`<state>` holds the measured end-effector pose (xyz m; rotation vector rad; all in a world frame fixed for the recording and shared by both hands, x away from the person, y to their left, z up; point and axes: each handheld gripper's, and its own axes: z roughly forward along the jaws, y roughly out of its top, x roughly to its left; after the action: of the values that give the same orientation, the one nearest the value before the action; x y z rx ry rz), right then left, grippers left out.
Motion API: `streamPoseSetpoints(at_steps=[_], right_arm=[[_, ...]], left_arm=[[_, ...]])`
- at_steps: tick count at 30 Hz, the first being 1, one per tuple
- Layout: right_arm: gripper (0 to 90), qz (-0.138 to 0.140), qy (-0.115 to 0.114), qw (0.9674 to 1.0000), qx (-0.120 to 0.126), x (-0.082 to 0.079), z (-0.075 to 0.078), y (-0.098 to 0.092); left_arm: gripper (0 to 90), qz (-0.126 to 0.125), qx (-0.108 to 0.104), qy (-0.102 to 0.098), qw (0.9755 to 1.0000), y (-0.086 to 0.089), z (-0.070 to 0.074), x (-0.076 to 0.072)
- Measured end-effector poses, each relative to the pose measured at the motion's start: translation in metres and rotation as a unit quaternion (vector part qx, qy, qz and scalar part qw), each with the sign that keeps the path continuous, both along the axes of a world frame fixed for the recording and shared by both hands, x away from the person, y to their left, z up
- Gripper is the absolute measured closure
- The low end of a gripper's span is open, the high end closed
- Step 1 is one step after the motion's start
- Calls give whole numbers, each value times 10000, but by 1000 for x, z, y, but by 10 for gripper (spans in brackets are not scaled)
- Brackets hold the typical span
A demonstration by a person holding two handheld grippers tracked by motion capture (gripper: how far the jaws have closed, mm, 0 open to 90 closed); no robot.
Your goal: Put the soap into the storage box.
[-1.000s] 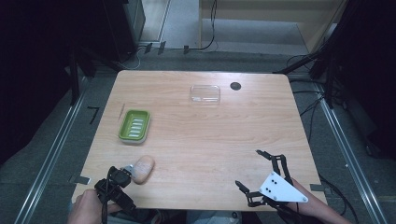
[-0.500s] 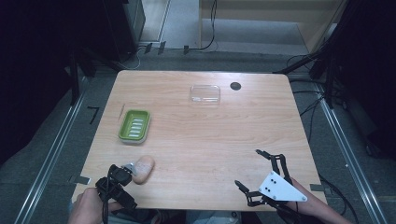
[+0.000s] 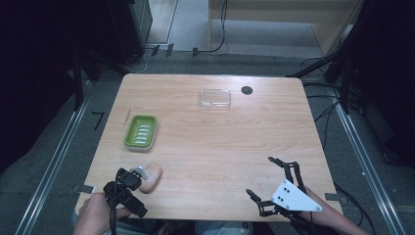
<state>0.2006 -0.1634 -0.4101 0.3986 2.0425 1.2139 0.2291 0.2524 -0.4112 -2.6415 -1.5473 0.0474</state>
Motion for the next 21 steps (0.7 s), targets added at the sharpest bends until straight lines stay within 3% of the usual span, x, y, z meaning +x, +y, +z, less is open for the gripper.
streamPoseSetpoints(at_steps=[9,21], right_arm=[[0,-5,3,10000,13,0,0,0],[0,2,7,10000,16,0,0,-1]], left_arm=[[99,-114,-30,-83,9999,-12,6,16],[98,-179,-77,-52,9998,-19,1,36]])
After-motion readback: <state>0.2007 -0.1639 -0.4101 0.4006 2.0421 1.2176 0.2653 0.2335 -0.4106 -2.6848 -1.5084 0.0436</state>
